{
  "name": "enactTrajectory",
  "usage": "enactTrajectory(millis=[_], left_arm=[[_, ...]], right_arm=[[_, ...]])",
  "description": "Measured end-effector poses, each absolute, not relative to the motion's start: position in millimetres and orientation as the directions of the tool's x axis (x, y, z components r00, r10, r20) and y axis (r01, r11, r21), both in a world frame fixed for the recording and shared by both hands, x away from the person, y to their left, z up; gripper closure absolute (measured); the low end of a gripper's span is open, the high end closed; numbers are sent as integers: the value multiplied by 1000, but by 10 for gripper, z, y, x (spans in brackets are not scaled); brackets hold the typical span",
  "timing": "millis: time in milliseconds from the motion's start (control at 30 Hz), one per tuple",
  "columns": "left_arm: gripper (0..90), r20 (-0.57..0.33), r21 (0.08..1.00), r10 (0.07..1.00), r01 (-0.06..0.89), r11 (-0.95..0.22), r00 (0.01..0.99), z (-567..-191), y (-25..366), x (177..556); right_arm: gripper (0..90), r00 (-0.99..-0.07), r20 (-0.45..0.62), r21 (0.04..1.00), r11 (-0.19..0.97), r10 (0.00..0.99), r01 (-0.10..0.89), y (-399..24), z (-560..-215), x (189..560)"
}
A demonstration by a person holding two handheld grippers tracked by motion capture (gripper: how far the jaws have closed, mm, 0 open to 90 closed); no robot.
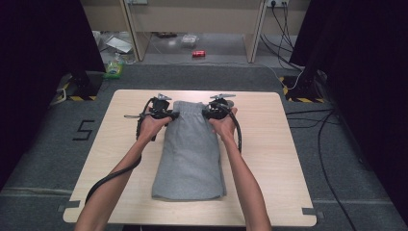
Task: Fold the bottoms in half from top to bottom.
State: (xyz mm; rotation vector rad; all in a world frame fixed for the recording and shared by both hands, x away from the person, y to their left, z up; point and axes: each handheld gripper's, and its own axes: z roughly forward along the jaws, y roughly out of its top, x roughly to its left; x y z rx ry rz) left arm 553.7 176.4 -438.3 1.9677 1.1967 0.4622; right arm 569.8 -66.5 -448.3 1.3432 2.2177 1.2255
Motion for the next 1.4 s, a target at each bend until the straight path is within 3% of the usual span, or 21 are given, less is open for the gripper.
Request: enactTrajectory(millis=[300, 733, 1400], left_arm=[[719, -81, 802, 839, 535, -266, 538, -4208, 1830, 5347], [719, -71, 839, 785, 462, -287, 616, -4136, 1920, 4889], [718, -77, 864, 709, 402, -304, 701, -4336, 2020, 4126]], right_arm=[[777, -577, 175, 816, 211, 797, 539, -741, -4288, 5561], [778, -652, 153, 862, 223, 743, 456, -833, -4167, 5046], [778, -723, 102, 882, 274, 684, 383, -917, -4225, 4271]])
